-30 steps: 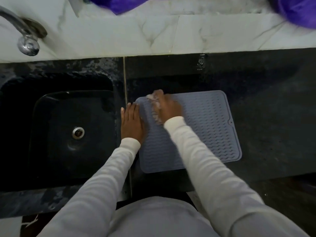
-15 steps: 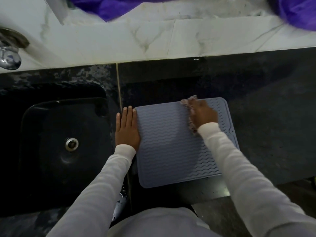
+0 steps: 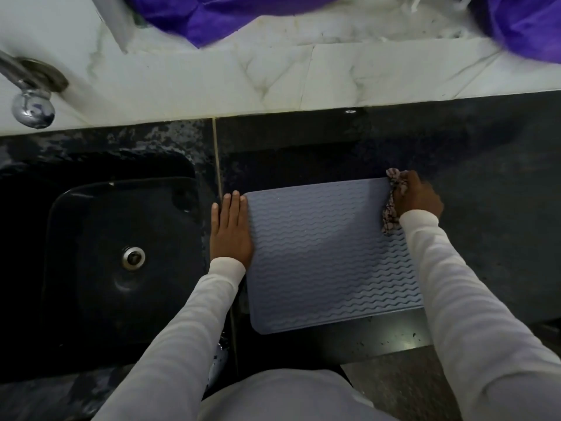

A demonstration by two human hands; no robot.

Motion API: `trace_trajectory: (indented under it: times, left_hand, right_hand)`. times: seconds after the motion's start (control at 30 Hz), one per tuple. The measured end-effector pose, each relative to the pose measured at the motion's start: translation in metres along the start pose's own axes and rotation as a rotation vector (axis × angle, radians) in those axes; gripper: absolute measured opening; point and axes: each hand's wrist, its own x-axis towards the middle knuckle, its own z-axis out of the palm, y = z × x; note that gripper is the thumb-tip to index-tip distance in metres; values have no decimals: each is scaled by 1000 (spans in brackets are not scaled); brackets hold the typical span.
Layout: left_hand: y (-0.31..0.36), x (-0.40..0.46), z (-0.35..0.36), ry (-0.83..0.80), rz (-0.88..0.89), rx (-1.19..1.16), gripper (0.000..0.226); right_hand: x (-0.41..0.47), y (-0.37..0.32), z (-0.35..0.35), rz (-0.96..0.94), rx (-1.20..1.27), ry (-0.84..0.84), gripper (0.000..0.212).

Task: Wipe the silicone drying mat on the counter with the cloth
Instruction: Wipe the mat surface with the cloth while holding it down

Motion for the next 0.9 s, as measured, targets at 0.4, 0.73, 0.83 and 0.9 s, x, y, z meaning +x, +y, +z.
trace_trajectory:
  times: [0.4,0.73,0.83,0.9]
  left_hand:
    - [3,1,-2,-73,-52,6,69]
    - [8,0,-2,-48,-65,25,62]
    - [8,-2,-3,-15,-66,5,63]
    - [8,-2,-2,-23,-71,11,63]
  right_hand:
    - [-132,-179,13,-676,103,-140,42]
    - [-119,-164,46,-585,-46,-183,78]
    - [-82,-113,39,-470,-73,-107,57]
    - [-60,-72,24,-355,-89,-91,43]
